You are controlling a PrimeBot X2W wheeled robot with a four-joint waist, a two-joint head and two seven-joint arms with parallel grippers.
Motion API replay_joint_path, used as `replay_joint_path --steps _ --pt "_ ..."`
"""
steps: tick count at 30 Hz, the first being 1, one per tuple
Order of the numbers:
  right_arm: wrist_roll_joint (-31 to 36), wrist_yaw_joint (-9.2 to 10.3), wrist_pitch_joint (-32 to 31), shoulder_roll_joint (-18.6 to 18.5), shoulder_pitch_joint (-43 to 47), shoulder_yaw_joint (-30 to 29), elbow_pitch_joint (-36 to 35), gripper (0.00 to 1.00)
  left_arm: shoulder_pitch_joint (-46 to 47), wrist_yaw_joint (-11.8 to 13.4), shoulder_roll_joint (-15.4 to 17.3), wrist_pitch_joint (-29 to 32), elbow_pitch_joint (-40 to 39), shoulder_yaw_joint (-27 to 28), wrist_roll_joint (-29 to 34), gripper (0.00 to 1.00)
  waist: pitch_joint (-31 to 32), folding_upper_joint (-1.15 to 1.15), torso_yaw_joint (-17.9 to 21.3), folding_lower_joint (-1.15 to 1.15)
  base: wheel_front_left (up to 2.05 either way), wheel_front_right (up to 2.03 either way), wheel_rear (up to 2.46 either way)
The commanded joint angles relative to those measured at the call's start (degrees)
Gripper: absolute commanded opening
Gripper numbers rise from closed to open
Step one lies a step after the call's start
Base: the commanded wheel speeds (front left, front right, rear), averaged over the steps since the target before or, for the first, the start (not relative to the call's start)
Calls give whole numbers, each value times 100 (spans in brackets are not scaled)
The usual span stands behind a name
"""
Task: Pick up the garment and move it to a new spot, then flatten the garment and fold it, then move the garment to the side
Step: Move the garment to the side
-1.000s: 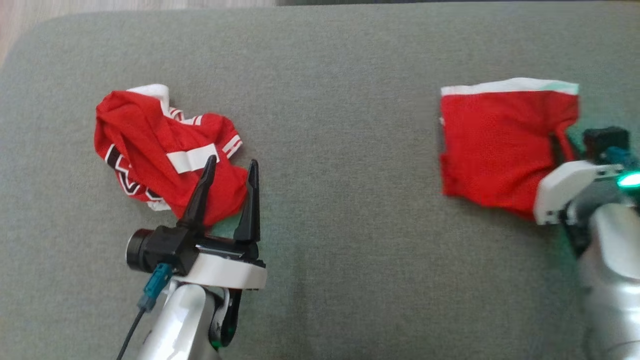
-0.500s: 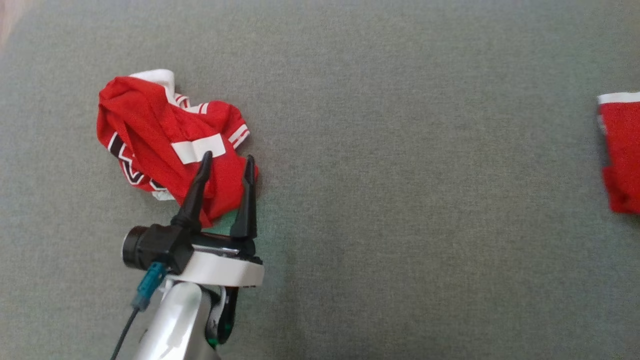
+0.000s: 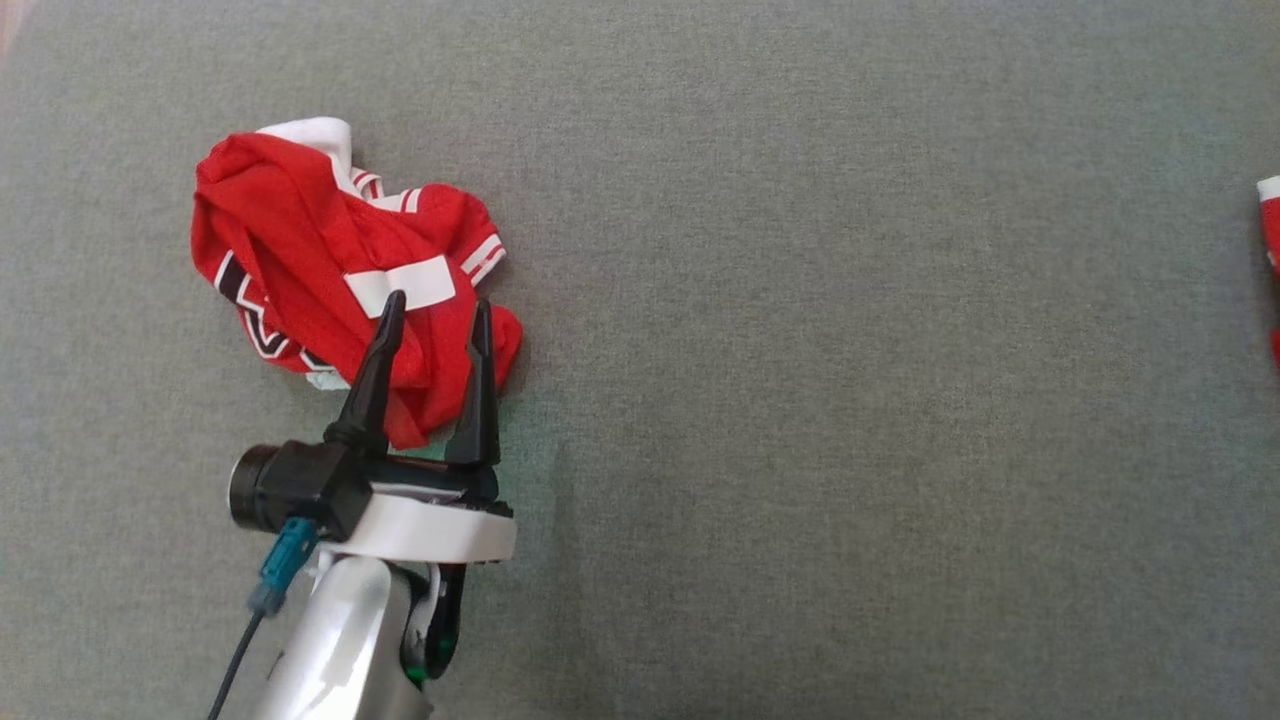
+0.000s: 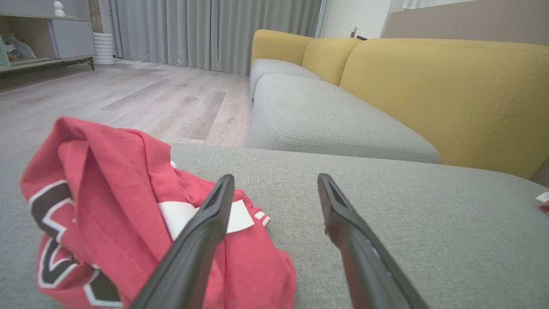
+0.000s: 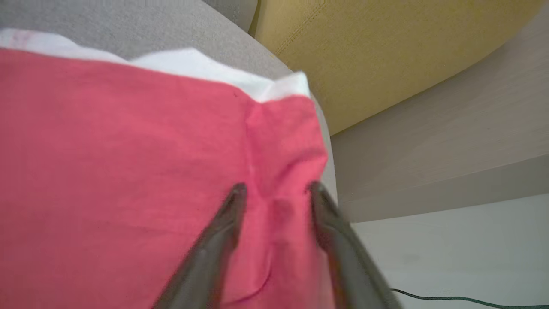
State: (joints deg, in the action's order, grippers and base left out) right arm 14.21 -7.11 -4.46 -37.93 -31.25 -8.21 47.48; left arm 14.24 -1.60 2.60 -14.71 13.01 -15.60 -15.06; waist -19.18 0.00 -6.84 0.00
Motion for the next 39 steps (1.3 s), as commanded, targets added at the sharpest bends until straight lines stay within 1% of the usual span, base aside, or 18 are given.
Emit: replay_joint_path --steps 1,7,11,16,19,21,24,27,28,29,33,35,39 --pt "35 -37 82 -118 -5 -16 -204 100 147 -20 28 -29 -157 200 41 100 34 0 11 0 0 0 0" --pt "94 -37 147 269 18 -143 -530 100 107 0 28 -29 -123 211 25 100 272 0 104 0 0 0 0" --pt "-36 -37 217 701 -5 -63 -940 100 53 22 28 -29 -139 280 4 100 557 0 204 0 0 0 0" --pt "-404 -37 274 1410 -4 181 -1649 100 -78 71 28 -29 -260 451 20 100 943 0 373 0 0 0 0" --pt "-733 -37 361 1910 37 234 -2171 100 -156 78 28 -29 -285 518 40 100 1118 0 454 0 0 0 0" --pt "-1033 -37 490 2349 136 158 -2556 100 -216 76 28 -29 -304 571 56 100 1249 0 495 0 0 0 0" --pt "-1270 -37 735 2972 469 124 -3151 100 -415 101 28 -29 -352 692 18 100 1423 0 554 0 0 0 0" --pt "-1585 -37 973 3322 915 59 -3517 100 -590 87 28 -29 -369 731 1 100 1555 0 545 0 0 0 0" --pt "-1763 -37 1036 3398 1065 68 -3595 100 -640 80 28 -29 -357 736 7 100 1596 0 540 0 0 0 0" --pt "-1763 -37 1036 3398 1065 68 -3595 100 -640 80 28 -29 -357 736 7 100 1596 0 540 0 0 0 0" --pt "-2130 -37 1351 3496 1725 264 -3776 100 -835 105 28 -29 -231 770 -2 100 1754 0 535 0 0 0 0" --pt "-2372 -37 1536 3501 2075 422 -3711 100 -912 112 28 -29 -181 773 -12 100 1813 0 525 0 0 0 0" --pt "-2458 -37 1812 3503 2668 663 -3566 100 -1043 121 28 -29 -145 783 -19 100 1868 0 532 0 0 0 0"
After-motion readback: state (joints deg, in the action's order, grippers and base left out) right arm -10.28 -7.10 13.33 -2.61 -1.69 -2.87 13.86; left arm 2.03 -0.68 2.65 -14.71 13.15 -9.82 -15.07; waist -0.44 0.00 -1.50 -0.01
